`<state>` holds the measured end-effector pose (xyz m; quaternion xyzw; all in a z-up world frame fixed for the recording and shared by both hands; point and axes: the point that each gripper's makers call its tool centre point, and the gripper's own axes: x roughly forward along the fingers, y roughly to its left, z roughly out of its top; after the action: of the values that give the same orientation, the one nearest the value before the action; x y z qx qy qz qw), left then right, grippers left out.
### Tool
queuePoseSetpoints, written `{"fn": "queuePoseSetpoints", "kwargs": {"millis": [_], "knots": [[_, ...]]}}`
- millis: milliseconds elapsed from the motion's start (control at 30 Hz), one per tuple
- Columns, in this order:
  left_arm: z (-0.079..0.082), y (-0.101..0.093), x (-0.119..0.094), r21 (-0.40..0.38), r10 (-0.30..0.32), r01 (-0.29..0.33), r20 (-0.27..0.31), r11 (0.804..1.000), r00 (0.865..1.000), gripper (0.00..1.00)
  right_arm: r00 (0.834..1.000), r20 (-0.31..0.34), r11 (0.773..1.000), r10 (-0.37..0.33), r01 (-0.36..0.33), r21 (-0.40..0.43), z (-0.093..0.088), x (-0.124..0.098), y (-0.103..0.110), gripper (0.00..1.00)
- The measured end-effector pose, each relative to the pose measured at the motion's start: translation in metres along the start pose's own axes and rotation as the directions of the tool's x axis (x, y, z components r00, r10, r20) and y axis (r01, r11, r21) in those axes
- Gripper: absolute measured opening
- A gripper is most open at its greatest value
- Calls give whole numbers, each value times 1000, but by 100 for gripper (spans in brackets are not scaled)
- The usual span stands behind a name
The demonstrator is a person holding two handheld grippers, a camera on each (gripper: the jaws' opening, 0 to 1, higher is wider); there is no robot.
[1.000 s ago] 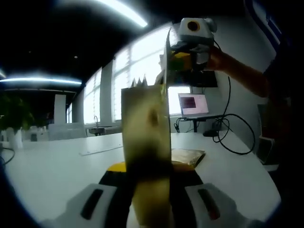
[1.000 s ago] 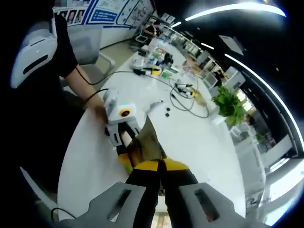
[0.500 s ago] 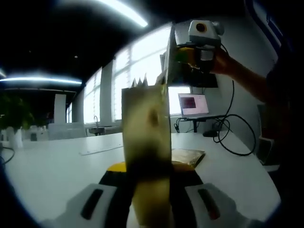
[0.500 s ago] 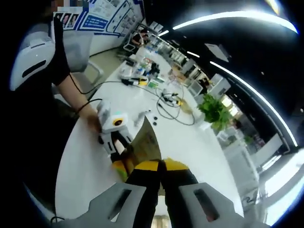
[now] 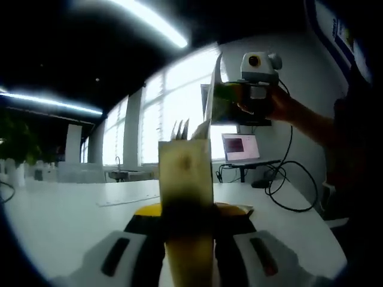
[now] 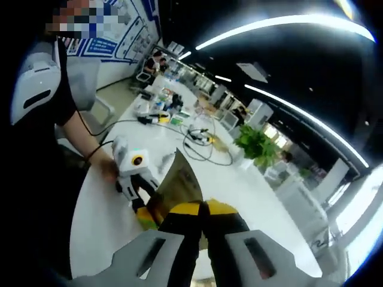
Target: Extract single mask from mask box in order stack masks on table
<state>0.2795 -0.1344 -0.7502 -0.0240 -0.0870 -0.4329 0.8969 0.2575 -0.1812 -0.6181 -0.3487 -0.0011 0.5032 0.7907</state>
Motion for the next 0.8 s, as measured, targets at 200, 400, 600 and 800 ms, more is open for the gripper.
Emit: {"fn": "queuePoseSetpoints", "kwargs": {"millis": [200, 400, 600, 800], "knots": [[0, 0, 0, -1, -4, 4, -2, 1000, 1000, 32, 998, 36, 999, -46, 45, 29, 6, -7, -6, 0], [-1, 0, 0, 6, -1, 1, -3, 1000, 1000, 32, 991, 74, 992, -109, 104, 67, 9, -18, -13, 0], [-1, 1, -1, -23, 3, -3, -6, 1000, 1000, 32, 980, 117, 981, -160, 145, 126, 8, -26, -18, 0], [0, 2, -3, -13, 15, -15, -9, 1000, 1000, 32, 957, 165, 964, -239, 214, 157, 20, -46, -33, 0]]}}
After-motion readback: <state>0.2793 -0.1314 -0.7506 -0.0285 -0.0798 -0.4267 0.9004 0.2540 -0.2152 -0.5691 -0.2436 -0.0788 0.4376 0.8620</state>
